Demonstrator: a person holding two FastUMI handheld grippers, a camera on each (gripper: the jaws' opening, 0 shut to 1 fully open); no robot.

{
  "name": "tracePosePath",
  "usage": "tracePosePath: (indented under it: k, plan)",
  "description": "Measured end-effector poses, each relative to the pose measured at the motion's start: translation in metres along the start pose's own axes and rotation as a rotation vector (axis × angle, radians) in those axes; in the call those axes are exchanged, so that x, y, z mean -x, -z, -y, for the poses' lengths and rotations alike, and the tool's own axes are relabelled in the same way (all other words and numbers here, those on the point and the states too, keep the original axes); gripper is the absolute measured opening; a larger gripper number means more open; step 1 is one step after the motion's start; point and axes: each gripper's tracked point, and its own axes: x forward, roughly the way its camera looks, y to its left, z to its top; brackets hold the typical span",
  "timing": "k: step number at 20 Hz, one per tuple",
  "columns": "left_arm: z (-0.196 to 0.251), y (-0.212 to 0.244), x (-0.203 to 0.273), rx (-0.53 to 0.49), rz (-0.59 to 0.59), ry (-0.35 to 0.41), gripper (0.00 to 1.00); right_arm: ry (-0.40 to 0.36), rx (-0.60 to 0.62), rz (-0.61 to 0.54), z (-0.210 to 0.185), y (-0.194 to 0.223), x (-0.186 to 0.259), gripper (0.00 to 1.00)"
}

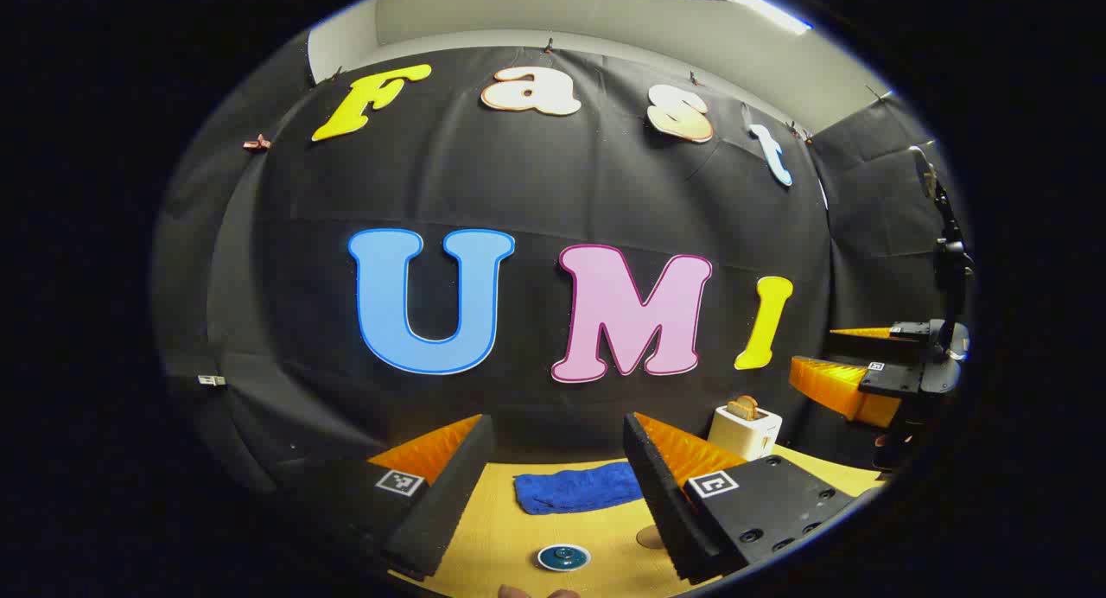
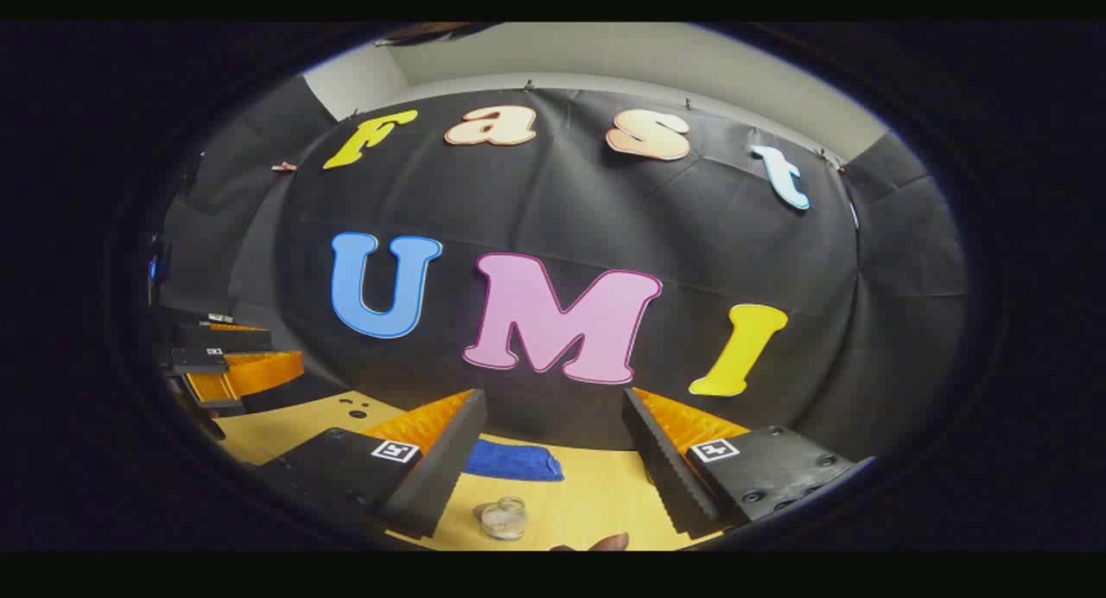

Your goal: Open the teacup lid with one hand, grasp the water bottle and pour water into the teacup with the other hand; after pouring, place the water bottle on the coaster and then close the teacup lid.

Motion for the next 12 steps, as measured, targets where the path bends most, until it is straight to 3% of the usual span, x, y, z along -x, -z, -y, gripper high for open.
tracePosePath:
  k: [12]
  plan:
    - [0.0091,-0.0004,-0.0055,-0.027,0.007,0.015,0.95,-0.003,0.011,-0.001,0.0033,0.0024,-0.0007,0.98]
